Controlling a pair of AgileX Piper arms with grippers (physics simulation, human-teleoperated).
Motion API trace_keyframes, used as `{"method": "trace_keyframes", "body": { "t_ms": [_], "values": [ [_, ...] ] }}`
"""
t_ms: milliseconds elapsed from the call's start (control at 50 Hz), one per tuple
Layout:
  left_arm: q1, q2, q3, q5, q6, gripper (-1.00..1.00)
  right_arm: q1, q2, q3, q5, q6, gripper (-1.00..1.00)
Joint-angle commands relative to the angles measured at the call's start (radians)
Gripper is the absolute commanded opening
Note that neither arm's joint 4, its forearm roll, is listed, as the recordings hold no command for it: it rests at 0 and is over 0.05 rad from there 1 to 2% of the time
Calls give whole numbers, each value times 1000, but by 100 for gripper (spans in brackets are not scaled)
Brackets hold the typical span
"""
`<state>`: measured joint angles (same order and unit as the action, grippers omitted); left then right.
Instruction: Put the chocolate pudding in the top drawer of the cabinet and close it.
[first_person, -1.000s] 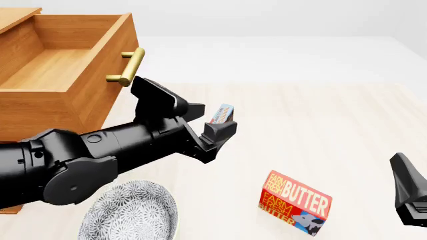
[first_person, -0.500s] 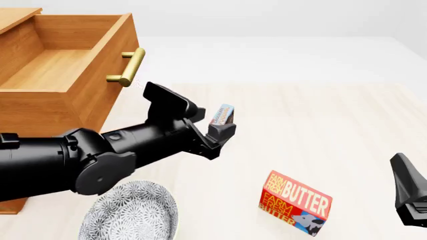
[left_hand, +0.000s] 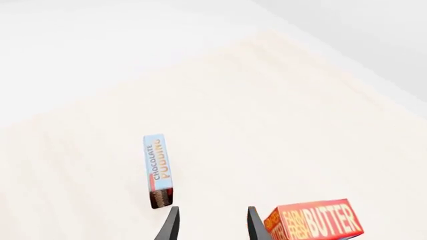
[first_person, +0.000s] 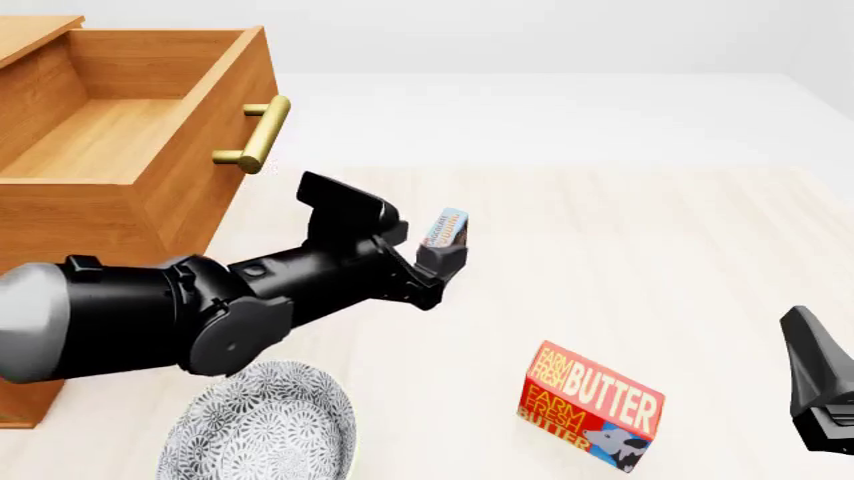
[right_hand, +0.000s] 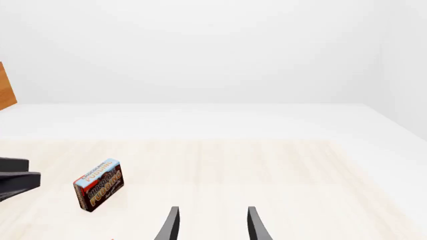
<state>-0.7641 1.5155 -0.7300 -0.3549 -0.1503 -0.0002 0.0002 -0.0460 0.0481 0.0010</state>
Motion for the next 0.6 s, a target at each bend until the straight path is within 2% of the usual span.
{"method": "trace_keyframes", "body": {
  "t_ms": [20,600],
  "values": [
    [11,64,-29,-10,-8,100,0,0,0,0,0,100],
    [73,167,-72,-38,-24,100,0,0,0,0,0,100]
  ]
}}
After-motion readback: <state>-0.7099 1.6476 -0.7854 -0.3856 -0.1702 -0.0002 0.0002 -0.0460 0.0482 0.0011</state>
